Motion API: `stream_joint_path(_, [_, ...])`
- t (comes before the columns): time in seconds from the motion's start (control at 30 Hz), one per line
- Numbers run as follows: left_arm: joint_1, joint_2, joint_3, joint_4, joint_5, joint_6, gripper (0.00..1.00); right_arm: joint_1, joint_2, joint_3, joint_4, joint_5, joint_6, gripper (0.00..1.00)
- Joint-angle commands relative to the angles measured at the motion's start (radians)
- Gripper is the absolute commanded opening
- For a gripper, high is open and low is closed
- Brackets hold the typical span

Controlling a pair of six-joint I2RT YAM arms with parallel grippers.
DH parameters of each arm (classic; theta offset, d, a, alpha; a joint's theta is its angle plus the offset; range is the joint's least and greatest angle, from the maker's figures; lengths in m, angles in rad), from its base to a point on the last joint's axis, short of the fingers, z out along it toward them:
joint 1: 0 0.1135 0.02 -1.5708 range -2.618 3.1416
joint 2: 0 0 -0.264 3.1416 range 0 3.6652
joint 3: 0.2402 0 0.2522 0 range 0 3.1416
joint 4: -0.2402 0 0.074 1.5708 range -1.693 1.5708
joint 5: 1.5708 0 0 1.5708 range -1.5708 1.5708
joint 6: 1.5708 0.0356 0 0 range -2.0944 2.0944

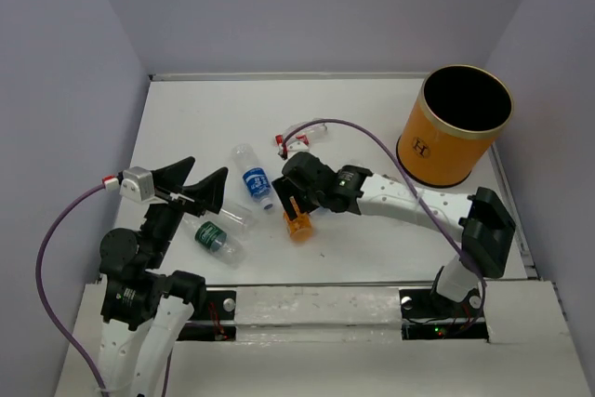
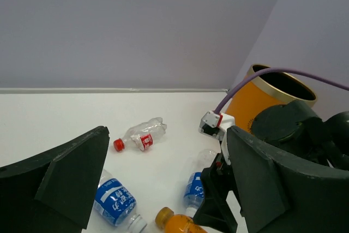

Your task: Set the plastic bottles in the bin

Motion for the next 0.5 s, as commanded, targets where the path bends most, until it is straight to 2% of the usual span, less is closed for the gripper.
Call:
stream_joint_path(0.0, [0.004, -0.004, 0.035, 0.025, 0.006, 0.014, 0.99, 0.012, 0.032, 0.092, -0.036, 0.001, -0.022, 0.83])
stream_joint_path(0.27, [0.003, 0.002, 0.030, 0.022, -0.012, 0.013, 0.99, 0.012, 0.148, 0.162, -0.085, -0.042, -0.028, 0.84])
stream_joint_path(0.47, [0.004, -0.001, 0.032, 0.022, -0.012, 0.016, 0.99, 0.012, 0.204, 0.195, -0.106, -0.016, -0.038, 0.85])
